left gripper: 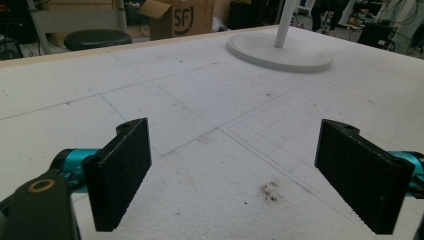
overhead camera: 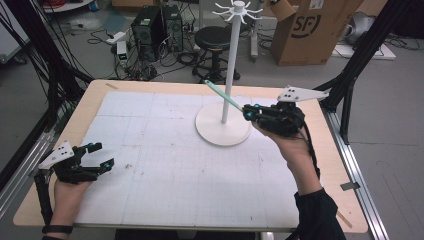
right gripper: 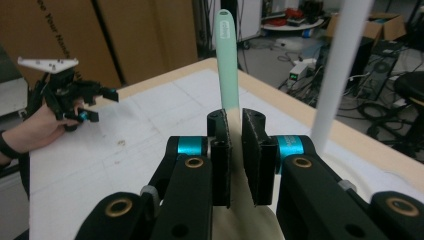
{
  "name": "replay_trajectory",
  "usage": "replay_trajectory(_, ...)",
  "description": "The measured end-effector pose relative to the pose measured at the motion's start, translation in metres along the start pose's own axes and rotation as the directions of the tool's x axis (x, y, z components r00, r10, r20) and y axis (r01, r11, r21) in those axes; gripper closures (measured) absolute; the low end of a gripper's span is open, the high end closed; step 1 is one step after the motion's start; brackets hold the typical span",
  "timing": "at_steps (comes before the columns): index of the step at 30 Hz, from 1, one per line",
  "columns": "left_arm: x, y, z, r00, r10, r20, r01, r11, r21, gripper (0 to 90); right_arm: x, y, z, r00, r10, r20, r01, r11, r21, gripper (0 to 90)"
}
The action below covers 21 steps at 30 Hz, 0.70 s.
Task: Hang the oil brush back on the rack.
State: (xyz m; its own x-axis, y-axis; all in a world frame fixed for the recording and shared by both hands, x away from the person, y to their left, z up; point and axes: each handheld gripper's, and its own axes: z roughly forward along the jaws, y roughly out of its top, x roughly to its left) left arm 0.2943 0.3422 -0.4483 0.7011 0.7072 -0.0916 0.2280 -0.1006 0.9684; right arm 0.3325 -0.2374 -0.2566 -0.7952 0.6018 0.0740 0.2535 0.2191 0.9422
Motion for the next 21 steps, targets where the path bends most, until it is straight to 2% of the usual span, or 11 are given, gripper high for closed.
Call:
replay_trajectory(9,0.0,0.0,0.0,1.0,-0.001,0.0,0.001,1.0,0.001,15.5,-0.006,0.024,-0.035,0.9988,-0.004,0.048,0.006,0.999,-0.05,82.9)
replay_trajectory(21,0.0,0.0,0.0,1.0,0.003,-0.001,-0.003,1.0,0.005,15.6,-0.009,0.051,-0.065,0.9971,-0.012,0.075,0.018,0.997,-0.079,82.9)
